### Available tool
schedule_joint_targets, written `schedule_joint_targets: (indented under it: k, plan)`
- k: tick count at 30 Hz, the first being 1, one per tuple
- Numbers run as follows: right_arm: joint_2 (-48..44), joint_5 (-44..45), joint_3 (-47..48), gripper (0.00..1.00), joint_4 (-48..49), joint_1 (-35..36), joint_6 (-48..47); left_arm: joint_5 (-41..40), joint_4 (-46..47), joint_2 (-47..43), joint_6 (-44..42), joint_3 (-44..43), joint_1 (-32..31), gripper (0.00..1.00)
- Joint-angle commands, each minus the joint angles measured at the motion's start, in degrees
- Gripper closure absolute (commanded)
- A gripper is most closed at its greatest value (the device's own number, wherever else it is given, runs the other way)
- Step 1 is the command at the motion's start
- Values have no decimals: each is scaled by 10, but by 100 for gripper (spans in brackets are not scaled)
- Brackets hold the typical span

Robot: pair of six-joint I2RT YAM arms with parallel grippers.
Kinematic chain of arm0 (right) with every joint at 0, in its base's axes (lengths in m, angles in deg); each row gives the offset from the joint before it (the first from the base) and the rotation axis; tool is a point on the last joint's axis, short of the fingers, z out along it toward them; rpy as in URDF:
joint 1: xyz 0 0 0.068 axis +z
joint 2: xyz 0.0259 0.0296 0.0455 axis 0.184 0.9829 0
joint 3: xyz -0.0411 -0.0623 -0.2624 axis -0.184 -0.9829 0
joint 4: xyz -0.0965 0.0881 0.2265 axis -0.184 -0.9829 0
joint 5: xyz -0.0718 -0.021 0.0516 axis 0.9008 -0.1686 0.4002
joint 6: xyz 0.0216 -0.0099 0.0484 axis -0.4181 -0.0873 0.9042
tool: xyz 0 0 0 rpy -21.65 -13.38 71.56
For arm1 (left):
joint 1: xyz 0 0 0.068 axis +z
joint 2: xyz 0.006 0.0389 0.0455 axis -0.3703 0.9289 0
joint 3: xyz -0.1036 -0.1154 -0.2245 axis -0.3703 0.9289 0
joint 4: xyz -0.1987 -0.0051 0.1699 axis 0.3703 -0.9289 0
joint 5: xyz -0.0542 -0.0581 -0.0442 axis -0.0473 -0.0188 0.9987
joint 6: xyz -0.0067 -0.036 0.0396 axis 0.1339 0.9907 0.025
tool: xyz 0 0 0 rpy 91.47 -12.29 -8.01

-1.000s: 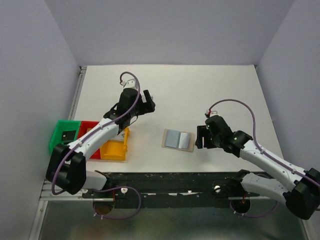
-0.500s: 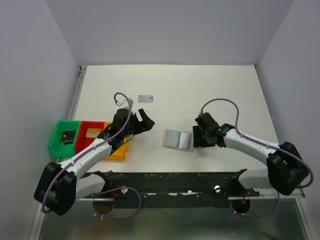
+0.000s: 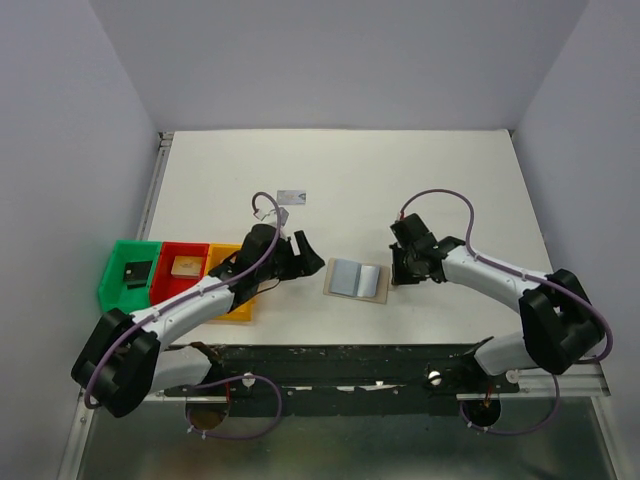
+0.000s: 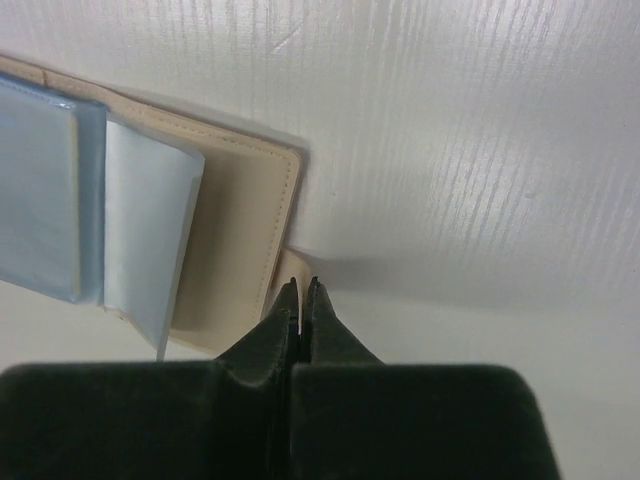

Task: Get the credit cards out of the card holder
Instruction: Remove the credit card from the card holder.

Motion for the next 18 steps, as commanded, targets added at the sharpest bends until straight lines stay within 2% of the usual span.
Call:
schedule_joint_targets:
  k: [1,8,18]
  plan:
    - [-31,-26,1,100,10,-3,-24,20,10,44,7,-51,-27,18]
    - [-107,-73,-31,100,21,-3,-57,34,8,122,6,-97,-48,20]
    - [-121,-78,-31,100,20,-3,-65,63,39,188,10,-109,-53,20]
